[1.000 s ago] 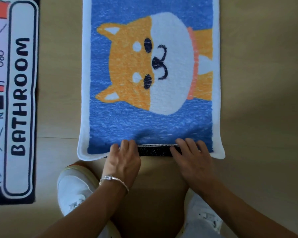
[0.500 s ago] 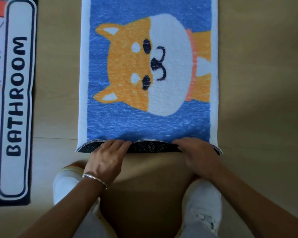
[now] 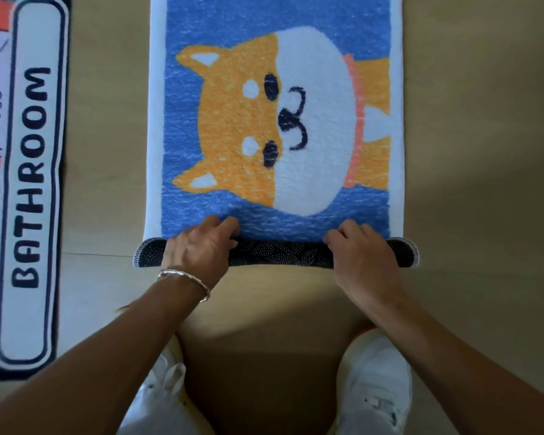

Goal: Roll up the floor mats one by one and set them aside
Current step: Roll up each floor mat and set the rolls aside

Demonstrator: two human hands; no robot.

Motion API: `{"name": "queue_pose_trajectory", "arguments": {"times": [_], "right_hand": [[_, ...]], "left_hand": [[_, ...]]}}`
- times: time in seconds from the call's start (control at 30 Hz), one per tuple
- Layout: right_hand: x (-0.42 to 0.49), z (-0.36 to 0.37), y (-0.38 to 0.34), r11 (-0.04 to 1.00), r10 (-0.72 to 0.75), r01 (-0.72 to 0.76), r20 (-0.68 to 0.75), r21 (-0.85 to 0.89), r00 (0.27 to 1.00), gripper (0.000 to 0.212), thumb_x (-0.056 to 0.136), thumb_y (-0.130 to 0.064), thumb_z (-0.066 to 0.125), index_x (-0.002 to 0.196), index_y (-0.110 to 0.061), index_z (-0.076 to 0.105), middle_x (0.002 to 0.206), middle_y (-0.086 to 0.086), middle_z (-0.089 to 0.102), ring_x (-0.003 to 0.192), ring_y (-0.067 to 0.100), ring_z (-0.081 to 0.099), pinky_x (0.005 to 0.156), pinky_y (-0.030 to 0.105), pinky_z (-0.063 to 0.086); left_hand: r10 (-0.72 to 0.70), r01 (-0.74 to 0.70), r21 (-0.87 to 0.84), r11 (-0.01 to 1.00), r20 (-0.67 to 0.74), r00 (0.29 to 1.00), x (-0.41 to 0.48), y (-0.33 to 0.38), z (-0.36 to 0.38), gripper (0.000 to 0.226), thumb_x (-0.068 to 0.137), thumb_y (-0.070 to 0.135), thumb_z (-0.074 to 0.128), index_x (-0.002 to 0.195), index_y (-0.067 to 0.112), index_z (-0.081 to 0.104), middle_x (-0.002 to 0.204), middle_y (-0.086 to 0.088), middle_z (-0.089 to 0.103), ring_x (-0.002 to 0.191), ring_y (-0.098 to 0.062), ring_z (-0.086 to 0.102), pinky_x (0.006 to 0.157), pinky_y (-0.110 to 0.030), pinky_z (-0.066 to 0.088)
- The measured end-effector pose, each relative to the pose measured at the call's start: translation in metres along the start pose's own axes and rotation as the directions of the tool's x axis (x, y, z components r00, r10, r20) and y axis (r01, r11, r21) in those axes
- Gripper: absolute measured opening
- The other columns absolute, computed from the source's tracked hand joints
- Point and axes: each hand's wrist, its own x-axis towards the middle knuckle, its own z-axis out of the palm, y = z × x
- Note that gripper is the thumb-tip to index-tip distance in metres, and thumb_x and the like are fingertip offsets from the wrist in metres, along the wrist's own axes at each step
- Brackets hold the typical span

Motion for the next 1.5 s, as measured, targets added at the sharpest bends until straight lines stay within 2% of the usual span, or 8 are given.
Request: {"name": "queue_pose_trajectory", "arguments": {"times": [0.1,0.17,0.4,0.6,0.83,1.13,1.37,1.5], "right_hand": [[-0.015,0.007,0.000,0.998,-0.039,0.046,-0.138,0.052,0.990,0.006,0.077,-0.003,0.066,0.083,-0.004,0.068,0.073,0.010,0.056,0.058,0.027,0.051,0.049,0.031,0.038],[-0.027,0.006,0.002,0.993,-0.089,0.098,-0.134,0.064,0.987,0.032,0.089,-0.025,0.049,0.097,-0.002,0.069,0.084,0.011,0.061,0.070,0.029,0.056,0.059,0.036,0.048],[-0.028,0.015,0.001,0.997,-0.055,0.054,-0.022,-0.063,0.998,0.053,0.084,-0.042,0.041,0.115,-0.006,0.065,0.108,0.010,0.063,0.100,0.030,0.046,0.099,0.052,0.039],[-0.010,0.011,0.008,0.995,-0.077,0.077,0.000,-0.060,0.997,0.046,0.091,-0.047,0.035,0.100,-0.013,0.066,0.093,0.004,0.063,0.081,0.029,0.057,0.077,0.043,0.046],[-0.011,0.009,0.009,0.997,-0.079,0.079,0.038,-0.008,0.996,0.048,0.090,-0.050,0.032,0.099,-0.014,0.064,0.077,0.001,0.062,0.064,0.026,0.056,0.059,0.038,0.046],[-0.022,0.015,0.004,0.997,-0.067,0.068,-0.022,0.025,0.998,0.036,0.087,-0.042,0.041,0.097,-0.020,0.068,0.089,0.005,0.061,0.079,0.029,0.058,0.068,0.041,0.046],[-0.021,0.007,-0.002,0.998,0.042,-0.042,-0.002,0.047,0.999,0.035,0.089,-0.040,0.041,0.092,-0.019,0.069,0.093,0.005,0.062,0.089,0.029,0.058,0.094,0.056,0.042],[-0.013,0.000,-0.019,0.997,0.071,-0.070,-0.028,0.034,0.997,0.023,0.088,-0.026,0.057,0.101,-0.011,0.068,0.098,0.009,0.064,0.096,0.034,0.060,0.100,0.064,0.036]], "left_hand": [[0.095,-0.079,0.122,0.989,-0.129,0.987,-0.009,0.001,0.007,0.007,0.079,0.014,0.062,0.075,0.019,0.063,0.064,-0.002,0.055,0.055,-0.028,0.055,0.055,-0.029,0.031],[0.141,-0.113,0.165,0.980,-0.171,0.975,-0.013,-0.003,0.012,0.013,0.071,0.011,0.059,0.076,0.020,0.067,0.065,-0.002,0.058,0.060,-0.028,0.056,0.059,-0.032,0.035],[0.324,-0.276,0.341,0.898,-0.089,0.942,-0.043,-0.032,0.024,0.054,0.079,0.021,0.051,0.132,0.015,0.052,0.111,-0.016,0.059,0.092,-0.035,0.056,0.089,-0.050,0.039],[0.264,-0.240,0.302,0.923,-0.041,0.964,-0.020,-0.030,0.025,0.065,0.074,0.041,0.070,0.132,0.026,0.046,0.087,-0.013,0.057,0.068,-0.032,0.056,0.058,-0.039,0.044],[0.327,-0.325,0.268,0.907,0.038,0.944,-0.026,-0.047,0.028,0.060,0.093,0.054,0.015,0.138,0.019,0.034,0.082,-0.011,0.055,0.064,-0.030,0.058,0.042,-0.032,0.043],[0.358,-0.303,0.385,0.872,-0.080,0.930,-0.037,-0.013,0.022,0.044,0.074,0.018,0.043,0.115,0.010,0.058,0.116,-0.018,0.055,0.103,-0.035,0.048,0.079,-0.047,0.037],[0.263,-0.243,0.245,0.939,-0.051,0.964,-0.021,0.001,0.015,0.039,0.087,0.031,0.042,0.119,0.010,0.049,0.078,-0.012,0.060,0.066,-0.033,0.058,0.052,-0.040,0.047],[0.270,-0.267,0.180,0.947,0.009,0.963,-0.005,0.001,0.003,0.029,0.078,0.022,0.070,0.103,0.019,0.057,0.060,-0.005,0.056,0.050,-0.029,0.055,0.038,-0.025,0.026]]}}
